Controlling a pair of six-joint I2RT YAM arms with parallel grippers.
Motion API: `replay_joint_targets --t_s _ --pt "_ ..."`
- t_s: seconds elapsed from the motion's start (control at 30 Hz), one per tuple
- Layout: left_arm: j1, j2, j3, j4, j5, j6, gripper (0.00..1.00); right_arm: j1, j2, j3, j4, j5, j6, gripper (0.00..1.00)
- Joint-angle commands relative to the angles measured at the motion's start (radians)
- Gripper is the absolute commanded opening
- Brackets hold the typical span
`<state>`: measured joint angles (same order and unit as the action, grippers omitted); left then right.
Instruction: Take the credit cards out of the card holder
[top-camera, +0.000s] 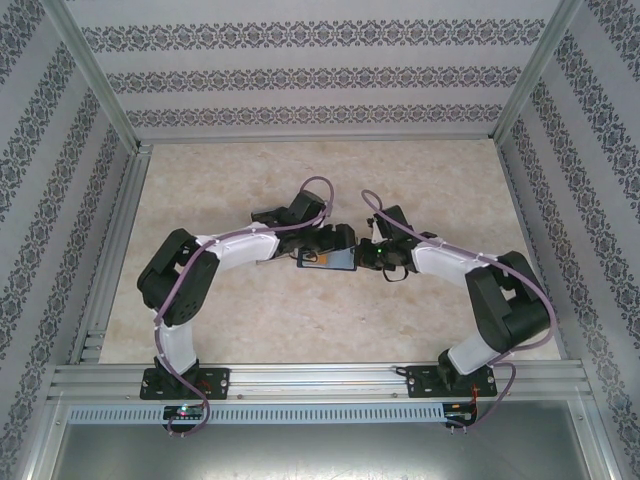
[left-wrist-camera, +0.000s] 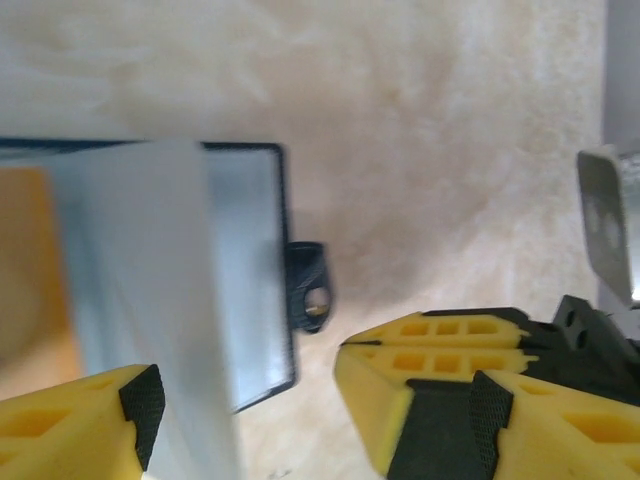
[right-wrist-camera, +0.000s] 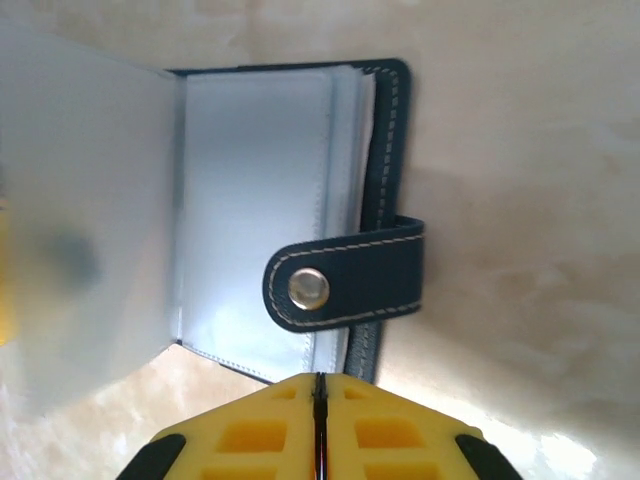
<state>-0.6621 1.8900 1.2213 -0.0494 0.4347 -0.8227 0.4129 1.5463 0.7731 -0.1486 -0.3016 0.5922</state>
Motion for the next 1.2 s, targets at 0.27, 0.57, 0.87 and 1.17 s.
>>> replay_joint_targets --t_s 0.27,0.57,0.87,1.17 --pt "-0.014 -0.027 -0.005 0.007 -0.022 0.008 0.70 -0.047 -0.121 -0.061 0.012 -0.014 0.060 0.16" --pt "0.072 -0.144 -0.098 -0.243 -0.216 0.104 0.08 0.042 -0.028 0.041 0.080 -0.068 0.099 0.11" --pt "0.085 -0.070 -0.110 -0.274 -0.244 0.117 0.01 0.098 0.134 0.139 0.105 -0.079 0.151 0.12" --pt "0.085 -0.022 -0.115 -0.257 -0.220 0.103 0.02 0.102 0.211 0.153 0.162 -0.118 0.187 0.16"
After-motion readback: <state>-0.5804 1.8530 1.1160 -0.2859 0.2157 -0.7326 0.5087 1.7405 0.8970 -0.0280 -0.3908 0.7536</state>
